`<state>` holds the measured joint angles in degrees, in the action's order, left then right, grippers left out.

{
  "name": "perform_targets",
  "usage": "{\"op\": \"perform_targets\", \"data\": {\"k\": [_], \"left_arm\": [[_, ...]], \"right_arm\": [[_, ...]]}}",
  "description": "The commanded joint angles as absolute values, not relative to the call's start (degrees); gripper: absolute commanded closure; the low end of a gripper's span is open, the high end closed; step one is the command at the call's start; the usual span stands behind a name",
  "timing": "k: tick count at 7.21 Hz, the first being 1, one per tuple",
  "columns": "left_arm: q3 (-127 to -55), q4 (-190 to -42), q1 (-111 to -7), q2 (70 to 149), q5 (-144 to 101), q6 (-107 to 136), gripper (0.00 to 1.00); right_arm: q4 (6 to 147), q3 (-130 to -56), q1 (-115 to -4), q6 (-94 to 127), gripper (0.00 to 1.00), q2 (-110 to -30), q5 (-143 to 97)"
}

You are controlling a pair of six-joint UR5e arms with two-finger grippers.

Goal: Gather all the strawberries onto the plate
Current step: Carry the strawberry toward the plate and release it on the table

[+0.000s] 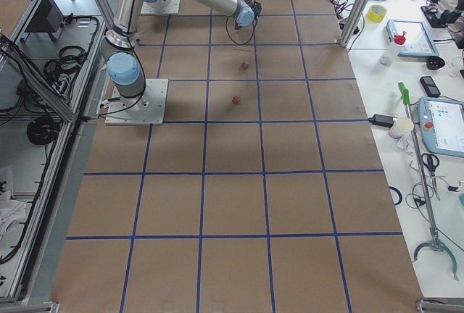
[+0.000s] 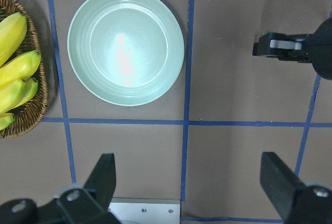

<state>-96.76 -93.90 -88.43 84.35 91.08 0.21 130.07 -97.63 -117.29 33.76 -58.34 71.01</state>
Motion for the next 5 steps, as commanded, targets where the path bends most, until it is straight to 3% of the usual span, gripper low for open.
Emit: {"op": "perform_targets", "data": {"k": [1, 5], "left_arm": [[-96.9, -93.9, -88.3, 84.5, 90.9, 0.3, 0.0], [-97.0, -93.9, -88.3, 84.5, 91.0, 0.3, 0.0]], "right_arm": [[129.1, -98.1, -117.3, 33.7, 0.0, -58.9, 73.2], [127.8, -98.1, -115.2, 29.1, 0.0, -64.0, 86.8]]}}
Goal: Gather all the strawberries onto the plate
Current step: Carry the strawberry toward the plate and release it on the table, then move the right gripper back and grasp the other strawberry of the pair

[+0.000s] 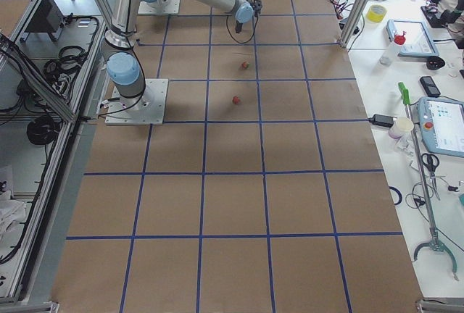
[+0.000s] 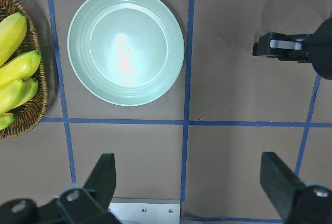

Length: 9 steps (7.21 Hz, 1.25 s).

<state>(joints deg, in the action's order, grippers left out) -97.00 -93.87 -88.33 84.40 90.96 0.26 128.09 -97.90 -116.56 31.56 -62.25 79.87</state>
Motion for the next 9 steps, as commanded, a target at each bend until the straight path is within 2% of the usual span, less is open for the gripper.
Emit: {"op": "perform_targets", "data": {"k": [1, 4, 6, 7, 9], "left_arm": [[-97.0, -94.0, -88.4, 84.5, 91.1, 0.3, 0.0], [-97.0, -93.9, -88.4, 84.5, 91.1, 0.4, 0.0], [-97.0, -93.8, -88.4, 84.4, 91.0, 0.9, 0.0], [-97.0, -93.8, -88.4, 84.4, 91.0, 0.9, 0.0], [-98.3, -93.8, -88.8, 84.4, 91.1, 0.5, 0.0]], "right_arm": [[127.4, -99.0, -112.9, 25.2, 0.0, -64.9, 91.0], [127.5, -106.2, -101.5, 13.2, 0.0, -69.9, 91.2], [130.5, -112.0, -98.8, 10.4, 0.04, -70.3, 91.2], [130.5, -113.1, -98.8, 10.3, 0.17, -69.4, 90.8], [130.5, -112.9, -98.8, 11.3, 0.5, -68.2, 89.9]]}}
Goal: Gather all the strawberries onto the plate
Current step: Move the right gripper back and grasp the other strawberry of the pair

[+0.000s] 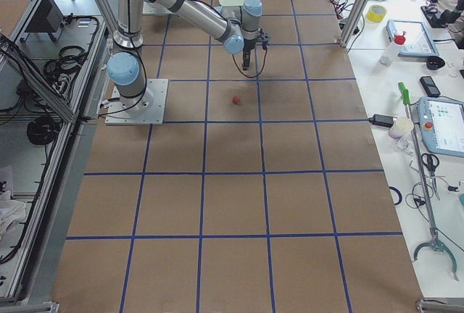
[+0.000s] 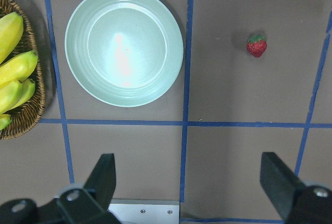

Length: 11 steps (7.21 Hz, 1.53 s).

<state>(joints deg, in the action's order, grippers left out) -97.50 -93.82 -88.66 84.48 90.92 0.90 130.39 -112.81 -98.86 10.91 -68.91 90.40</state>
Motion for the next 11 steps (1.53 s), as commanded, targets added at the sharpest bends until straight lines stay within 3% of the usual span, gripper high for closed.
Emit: {"op": "perform_targets", "data": {"k": [1, 3, 5, 11], "left_arm": [[-98.3, -93.8, -88.8, 84.4, 91.1, 0.8, 0.0], [-98.3, -93.8, -88.8, 84.4, 91.1, 0.7, 0.0], [-98.3, -93.8, -88.7, 84.4, 91.2, 0.5, 0.0], [-98.3, -93.4, -88.4, 84.4, 91.2, 0.4, 0.0]], "right_arm": [[130.5, -113.1, -98.8, 12.2, 0.5, -67.8, 89.7], [130.3, -112.6, -98.8, 13.1, 0.82, -67.8, 89.7], [129.9, -110.2, -98.8, 16.1, 0.97, -68.5, 85.3], [133.8, -109.6, -111.2, 26.7, 0.97, -66.6, 68.7]]}}
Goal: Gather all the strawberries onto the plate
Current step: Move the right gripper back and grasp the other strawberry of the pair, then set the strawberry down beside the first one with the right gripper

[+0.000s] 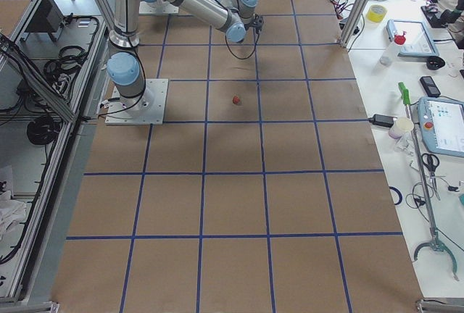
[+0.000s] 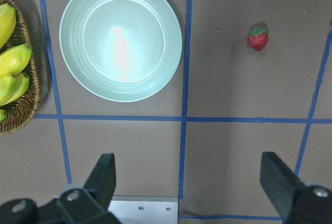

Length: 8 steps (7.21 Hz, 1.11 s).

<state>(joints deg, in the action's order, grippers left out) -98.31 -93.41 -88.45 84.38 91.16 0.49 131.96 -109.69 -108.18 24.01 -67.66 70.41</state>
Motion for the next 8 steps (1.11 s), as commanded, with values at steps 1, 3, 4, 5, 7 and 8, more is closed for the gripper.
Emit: {"op": "perform_targets", "data": {"k": [1, 3, 4, 5, 7, 8], "left_arm": [[-98.3, -93.5, -88.4, 84.4, 91.3, 0.4, 0.0], [-98.3, -93.4, -88.4, 84.3, 91.1, 0.6, 0.0], [-98.3, -93.3, -88.5, 84.4, 91.1, 1.1, 0.0], [-98.3, -93.3, -88.4, 84.4, 91.1, 0.7, 0.0], [-98.3, -93.4, -88.4, 84.3, 91.3, 0.3, 0.0], [-98.3, -93.4, -88.4, 84.3, 91.3, 0.3, 0.0]], "right_arm": [[136.7, -109.6, -112.7, 28.0, 0.96, -64.7, 66.6], [138.9, -109.2, -113.3, 29.6, 0.8, -63.3, 67.2], [138.7, -109.1, -113.3, 29.8, 0.55, -63.2, 67.2], [138.7, -109.1, -113.3, 29.8, 0.29, -63.3, 67.3], [138.5, -109.0, -113.2, 29.5, 0.0, -64.2, 68.3], [137.2, -108.8, -113.1, 29.1, 0.0, -66.2, 72.4]]}}
